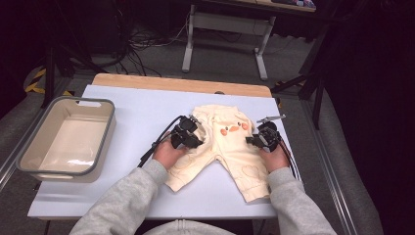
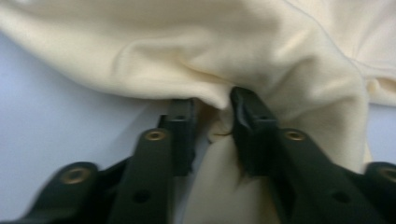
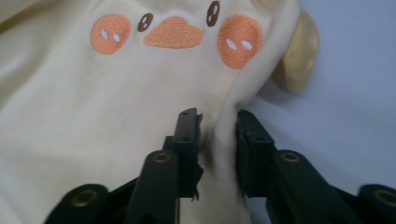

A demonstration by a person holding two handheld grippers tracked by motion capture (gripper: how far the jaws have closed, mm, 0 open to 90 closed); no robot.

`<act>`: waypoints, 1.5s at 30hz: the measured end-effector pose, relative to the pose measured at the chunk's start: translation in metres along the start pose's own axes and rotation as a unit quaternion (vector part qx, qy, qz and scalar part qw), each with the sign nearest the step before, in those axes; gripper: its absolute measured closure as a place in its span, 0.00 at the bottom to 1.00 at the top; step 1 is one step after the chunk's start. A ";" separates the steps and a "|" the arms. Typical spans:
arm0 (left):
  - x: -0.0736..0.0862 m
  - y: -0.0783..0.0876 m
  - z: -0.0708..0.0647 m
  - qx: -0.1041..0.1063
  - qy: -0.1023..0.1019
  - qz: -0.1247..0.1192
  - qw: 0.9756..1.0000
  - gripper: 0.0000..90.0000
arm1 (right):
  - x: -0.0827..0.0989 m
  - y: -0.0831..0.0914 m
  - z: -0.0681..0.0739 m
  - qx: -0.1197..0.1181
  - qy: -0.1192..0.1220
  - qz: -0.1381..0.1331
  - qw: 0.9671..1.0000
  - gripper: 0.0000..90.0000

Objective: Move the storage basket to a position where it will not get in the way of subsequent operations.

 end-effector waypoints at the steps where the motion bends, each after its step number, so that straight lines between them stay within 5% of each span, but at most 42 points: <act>1: 0.000 0.000 -0.002 -0.002 -0.007 0.006 1.000 0.87 | 0.000 0.000 0.000 -0.004 0.000 0.001 1.000 0.85; 2: 0.000 0.000 -0.004 -0.012 -0.012 0.008 1.000 0.94 | -0.001 0.001 0.002 -0.004 0.002 0.003 1.000 0.93; 6: 0.000 0.006 -0.002 -0.030 -0.019 0.004 0.999 0.96 | -0.003 0.003 0.003 -0.002 0.007 0.001 1.000 0.96; 9: 0.001 0.027 0.009 -0.067 -0.013 -0.019 0.997 0.97 | -0.006 0.008 0.001 -0.005 0.001 -0.015 1.000 0.96; 11: 0.003 0.042 0.017 -0.091 -0.006 -0.035 0.995 0.97 | -0.009 0.011 0.000 -0.008 0.000 -0.028 1.000 0.96; 14: 0.008 0.065 0.035 -0.145 0.008 -0.043 0.988 0.97 | -0.015 0.016 -0.001 -0.004 0.002 -0.052 0.999 0.96; 15: 0.008 0.065 0.035 -0.145 0.008 -0.043 0.988 0.97 | -0.015 0.016 -0.001 -0.004 0.002 -0.052 0.999 0.96; 16: 0.018 0.079 0.053 -0.170 0.035 -0.046 0.984 0.97 | -0.018 0.020 -0.002 -0.002 -0.002 -0.081 0.997 0.96; 18: 0.023 0.080 0.060 -0.161 0.052 -0.042 0.985 0.97 | -0.018 0.020 -0.003 -0.004 -0.008 -0.088 0.996 0.96; 19: 0.034 0.069 0.070 -0.122 0.078 -0.020 0.989 0.96 | -0.016 0.017 -0.006 -0.016 -0.029 -0.095 0.995 0.96; 21: 0.043 0.058 0.071 -0.121 0.081 -0.005 0.989 0.92 | -0.014 0.011 -0.007 -0.006 -0.030 -0.076 0.997 0.95; 22: 0.045 0.055 0.071 -0.126 0.081 -0.001 0.989 0.82 | -0.011 0.007 -0.006 -0.004 -0.032 -0.057 0.998 0.93; 24: 0.050 0.054 0.068 -0.105 0.080 -0.010 0.991 0.70 | -0.007 0.004 -0.007 0.005 -0.042 -0.034 0.999 0.82; 26: 0.052 0.059 0.063 -0.095 0.084 -0.024 0.992 0.63 | -0.006 0.008 -0.009 0.010 -0.042 -0.041 0.998 0.76; 32: 0.064 0.077 0.038 -0.077 0.054 -0.056 0.994 0.53 | 0.002 0.043 0.004 0.009 -0.006 -0.080 0.997 0.62; 45: 0.093 0.086 0.000 -0.033 -0.009 -0.028 0.999 0.47 | 0.047 0.062 0.040 -0.044 0.050 -0.059 0.996 0.57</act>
Point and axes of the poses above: each handheld gripper's, and its own axes: y roughly backward along the jaws, x roughly out of its underside, z roughly to its left, the point moved 4 cm from there along -y, roughly forward along the jaws, and after that the axes turned 5 degrees about z, right-handed, at the moved point
